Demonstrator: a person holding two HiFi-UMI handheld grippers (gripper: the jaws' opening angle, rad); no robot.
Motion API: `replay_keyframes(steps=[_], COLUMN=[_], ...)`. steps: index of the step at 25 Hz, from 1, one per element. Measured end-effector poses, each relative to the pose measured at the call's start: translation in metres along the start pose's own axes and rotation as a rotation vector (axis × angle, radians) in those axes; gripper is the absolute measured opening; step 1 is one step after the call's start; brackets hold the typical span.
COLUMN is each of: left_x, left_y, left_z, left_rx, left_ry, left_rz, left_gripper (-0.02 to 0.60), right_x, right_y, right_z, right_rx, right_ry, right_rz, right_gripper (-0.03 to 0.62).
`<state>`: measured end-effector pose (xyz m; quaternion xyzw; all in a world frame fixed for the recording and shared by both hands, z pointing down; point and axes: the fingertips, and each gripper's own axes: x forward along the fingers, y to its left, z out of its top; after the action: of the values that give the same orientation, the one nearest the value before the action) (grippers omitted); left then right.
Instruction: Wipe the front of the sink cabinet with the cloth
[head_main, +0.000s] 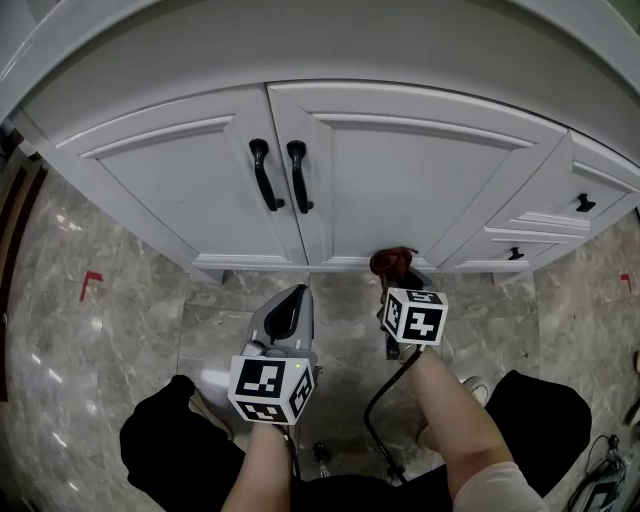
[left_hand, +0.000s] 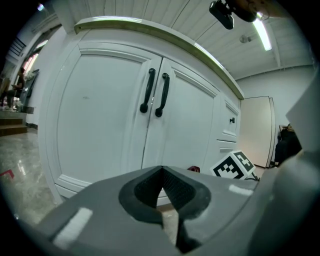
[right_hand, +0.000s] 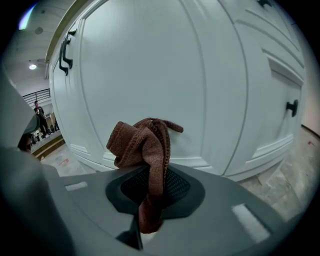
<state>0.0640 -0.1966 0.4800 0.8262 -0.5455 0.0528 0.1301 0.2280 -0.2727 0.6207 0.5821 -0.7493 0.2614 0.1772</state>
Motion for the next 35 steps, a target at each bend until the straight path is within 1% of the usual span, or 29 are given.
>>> replay_keyframes(steps=[2, 6, 9, 12, 14, 17, 20, 23, 27, 29, 31, 32, 33, 35], left_x=[0.007, 0.018, 0.021, 0.021, 0.018, 0.009, -0.007, -0.028, -0.060, -0.077, -0.094, -0.102, -0.110, -0.127], left_y=[-0.008, -0.023, -0.030, -0.031, -0.028, -0.022, -0.014, -0.006, -0.008, -0.010, -0.009, -0.007, -0.004, 0.002], left_z=[-0.002, -0.004, -0.007, -0.006, -0.004, 0.006, 0.031, 0.065, 0.110, 0.125, 0.135, 0.139, 0.142, 0.144], left_rx=[0.004, 0.019, 0.022, 0.018, 0.019, 0.024, 0.044, 0.079, 0.133, 0.181, 0.216, 0.212, 0.190, 0.114], left_ry=[0.004, 0.015, 0.023, 0.024, 0.021, 0.008, -0.034, -0.097, -0.193, -0.220, -0.237, -0.249, -0.266, -0.301], left_rz=[-0.016, -0.048, -0.061, -0.063, -0.059, -0.049, -0.037, -0.020, -0.027, -0.038, -0.038, -0.034, -0.029, -0.020], left_gripper=[0.000, 0.000, 0.000, 0.000, 0.000, 0.000, 0.000, 0.000, 0.000, 0.000, 0.000, 0.000, 0.000, 0.000], right_x=[-0.007, -0.020, -0.026, -0.030, -0.035, -0.051, -0.080, -0.122, -0.175, -0.193, -0.203, -0.207, -0.211, -0.219], right_y=[-0.022, -0.065, -0.080, -0.080, -0.069, -0.033, 0.015, 0.058, 0.099, 0.114, 0.125, 0.130, 0.135, 0.146], right_z=[0.000, -0.001, -0.002, -0.002, 0.001, 0.019, 0.054, 0.093, 0.131, 0.139, 0.140, 0.138, 0.134, 0.122], right_rx=[0.017, 0.044, 0.063, 0.074, 0.095, 0.100, 0.038, -0.027, -0.099, -0.121, -0.128, -0.131, -0.136, -0.143], right_ry=[-0.002, -0.006, -0.002, 0.000, -0.012, -0.069, -0.173, -0.293, -0.427, -0.466, -0.483, -0.487, -0.489, -0.485], right_rz=[-0.042, -0.153, -0.181, -0.191, -0.171, -0.106, -0.039, 0.003, 0.029, 0.029, 0.028, 0.027, 0.026, 0.029], right_gripper=[0.078, 0.078, 0.080, 0.078, 0.078, 0.078, 0.078, 0.078, 0.078, 0.078, 0.078, 0.078, 0.078, 0.078])
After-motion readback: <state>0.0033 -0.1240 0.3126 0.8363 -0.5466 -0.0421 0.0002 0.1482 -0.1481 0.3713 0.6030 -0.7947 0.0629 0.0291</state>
